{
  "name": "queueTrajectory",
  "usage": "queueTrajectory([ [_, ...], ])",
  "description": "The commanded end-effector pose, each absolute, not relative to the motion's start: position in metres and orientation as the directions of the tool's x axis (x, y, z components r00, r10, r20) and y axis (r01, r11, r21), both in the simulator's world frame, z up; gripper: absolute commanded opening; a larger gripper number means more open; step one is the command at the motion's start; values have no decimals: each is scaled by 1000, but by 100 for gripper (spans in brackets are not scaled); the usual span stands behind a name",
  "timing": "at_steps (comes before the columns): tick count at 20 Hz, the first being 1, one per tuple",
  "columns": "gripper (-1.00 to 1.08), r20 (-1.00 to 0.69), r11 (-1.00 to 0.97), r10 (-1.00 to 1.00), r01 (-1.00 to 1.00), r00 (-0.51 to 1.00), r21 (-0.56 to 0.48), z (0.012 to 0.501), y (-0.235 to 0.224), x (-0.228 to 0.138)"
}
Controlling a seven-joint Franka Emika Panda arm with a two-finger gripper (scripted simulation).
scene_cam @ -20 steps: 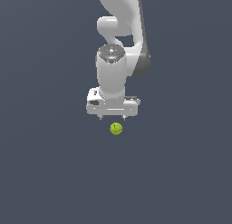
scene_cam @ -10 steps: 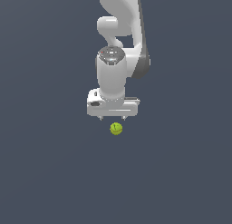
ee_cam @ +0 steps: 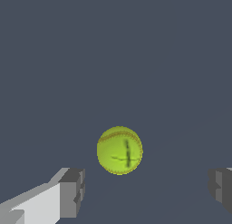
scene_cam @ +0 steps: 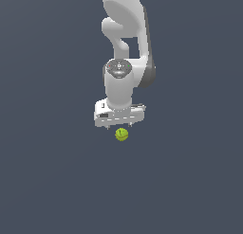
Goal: Pick up the object and move it to a goal position.
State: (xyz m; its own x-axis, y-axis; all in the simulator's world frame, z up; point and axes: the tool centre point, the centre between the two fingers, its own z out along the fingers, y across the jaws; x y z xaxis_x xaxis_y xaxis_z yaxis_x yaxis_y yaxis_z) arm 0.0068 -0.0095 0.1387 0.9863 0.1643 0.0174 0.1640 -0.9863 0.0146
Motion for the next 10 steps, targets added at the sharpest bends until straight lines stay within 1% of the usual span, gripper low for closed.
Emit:
queueTrajectory([
  [1, 100, 12, -974, 225, 225, 974, 13, 127, -7, 4],
  [10, 100, 2, -926, 378, 378, 926, 3, 98, 0, -5],
])
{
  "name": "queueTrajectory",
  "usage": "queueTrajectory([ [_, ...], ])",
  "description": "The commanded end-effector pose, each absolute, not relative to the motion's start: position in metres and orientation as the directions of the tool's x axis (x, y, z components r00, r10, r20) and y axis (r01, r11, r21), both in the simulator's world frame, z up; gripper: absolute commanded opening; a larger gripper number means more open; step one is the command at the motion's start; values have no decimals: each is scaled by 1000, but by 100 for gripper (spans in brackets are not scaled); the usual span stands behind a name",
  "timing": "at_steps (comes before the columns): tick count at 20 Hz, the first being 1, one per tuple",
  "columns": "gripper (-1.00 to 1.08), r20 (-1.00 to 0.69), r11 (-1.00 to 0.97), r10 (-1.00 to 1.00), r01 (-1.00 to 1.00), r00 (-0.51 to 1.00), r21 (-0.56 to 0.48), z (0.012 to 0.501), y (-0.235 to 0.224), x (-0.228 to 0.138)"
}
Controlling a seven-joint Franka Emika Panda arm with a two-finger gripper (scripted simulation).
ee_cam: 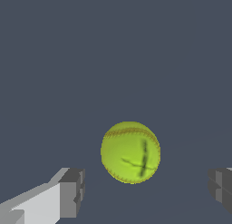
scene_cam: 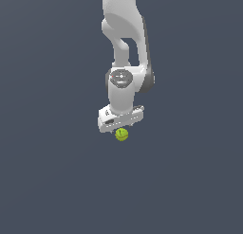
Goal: Pick up the object and move it to a goal position.
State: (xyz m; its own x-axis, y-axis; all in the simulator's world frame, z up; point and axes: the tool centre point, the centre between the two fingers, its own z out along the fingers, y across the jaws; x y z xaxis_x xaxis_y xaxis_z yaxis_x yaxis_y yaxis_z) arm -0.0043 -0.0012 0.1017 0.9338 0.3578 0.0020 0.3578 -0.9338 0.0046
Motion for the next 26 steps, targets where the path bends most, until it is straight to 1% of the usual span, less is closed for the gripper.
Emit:
queueTrajectory([
  [1, 100, 1, -922, 387, 387, 922, 2, 96, 0, -6],
  [11, 100, 0, -913, 409, 409, 913, 0, 89, 1, -8],
  [20, 100, 0, -911, 413, 413, 911, 0, 49, 1, -9],
  [25, 100, 0, -911, 413, 413, 911, 0, 41, 1, -8],
  [26, -100, 0, -911, 413, 413, 911, 0, 41, 1, -8],
])
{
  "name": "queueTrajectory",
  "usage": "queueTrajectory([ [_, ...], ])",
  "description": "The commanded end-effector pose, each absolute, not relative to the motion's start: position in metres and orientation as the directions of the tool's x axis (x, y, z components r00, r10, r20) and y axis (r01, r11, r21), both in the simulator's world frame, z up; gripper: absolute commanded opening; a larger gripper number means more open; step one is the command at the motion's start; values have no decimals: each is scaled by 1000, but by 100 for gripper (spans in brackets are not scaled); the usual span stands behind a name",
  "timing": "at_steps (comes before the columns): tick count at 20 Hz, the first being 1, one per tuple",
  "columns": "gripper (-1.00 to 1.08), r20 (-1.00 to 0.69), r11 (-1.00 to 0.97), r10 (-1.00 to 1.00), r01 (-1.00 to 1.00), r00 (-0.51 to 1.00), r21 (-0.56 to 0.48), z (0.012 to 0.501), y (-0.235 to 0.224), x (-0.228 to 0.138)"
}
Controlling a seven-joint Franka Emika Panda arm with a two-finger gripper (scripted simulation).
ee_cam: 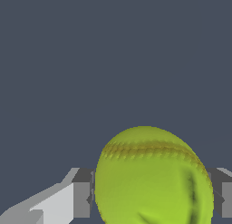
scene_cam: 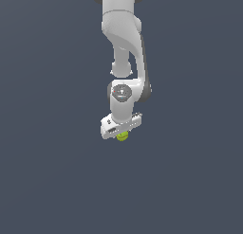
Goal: Pick up the object and move it to a goal position.
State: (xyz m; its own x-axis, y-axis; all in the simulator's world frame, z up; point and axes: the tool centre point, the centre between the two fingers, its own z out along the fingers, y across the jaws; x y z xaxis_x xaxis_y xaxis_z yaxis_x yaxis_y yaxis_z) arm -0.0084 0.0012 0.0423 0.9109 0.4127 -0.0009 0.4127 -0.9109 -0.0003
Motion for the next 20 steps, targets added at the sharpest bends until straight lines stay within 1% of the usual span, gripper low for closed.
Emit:
queueTrajectory([
  [1, -100, 0, -911, 413, 413, 911, 0, 41, 1, -8],
  [13, -100, 0, -911, 412, 412, 911, 1, 43, 0, -6],
  [20, -100, 0, -911, 412, 412, 911, 1, 47, -2, 8],
])
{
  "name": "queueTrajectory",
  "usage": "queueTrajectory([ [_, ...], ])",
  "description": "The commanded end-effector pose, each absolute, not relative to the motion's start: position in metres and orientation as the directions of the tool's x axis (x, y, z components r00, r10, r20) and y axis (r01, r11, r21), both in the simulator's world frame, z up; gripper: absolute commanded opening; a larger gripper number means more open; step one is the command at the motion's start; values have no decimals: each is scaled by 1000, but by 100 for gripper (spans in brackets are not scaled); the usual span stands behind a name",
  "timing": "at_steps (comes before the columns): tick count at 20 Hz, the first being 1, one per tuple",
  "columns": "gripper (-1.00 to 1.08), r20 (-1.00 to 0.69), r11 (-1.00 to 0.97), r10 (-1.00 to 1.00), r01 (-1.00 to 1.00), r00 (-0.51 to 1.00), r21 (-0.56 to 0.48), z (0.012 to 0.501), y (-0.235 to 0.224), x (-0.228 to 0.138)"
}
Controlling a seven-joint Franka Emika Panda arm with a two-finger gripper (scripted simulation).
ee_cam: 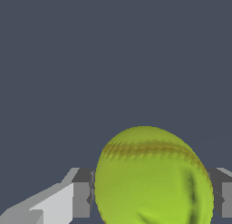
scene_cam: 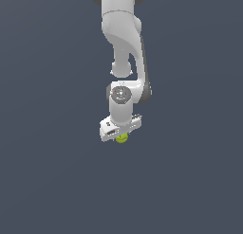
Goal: Pick up the object and move it to a goal position.
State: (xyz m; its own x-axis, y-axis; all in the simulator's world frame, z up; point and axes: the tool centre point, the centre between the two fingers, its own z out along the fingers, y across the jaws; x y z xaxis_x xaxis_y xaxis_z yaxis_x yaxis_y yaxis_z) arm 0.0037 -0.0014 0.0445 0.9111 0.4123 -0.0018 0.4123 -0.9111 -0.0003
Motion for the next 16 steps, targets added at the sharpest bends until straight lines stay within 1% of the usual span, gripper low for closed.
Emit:
queueTrajectory([
  [1, -100, 0, -911, 412, 412, 911, 1, 47, -3, 12],
  [16, -100, 0, -911, 413, 413, 911, 0, 66, -15, 85],
])
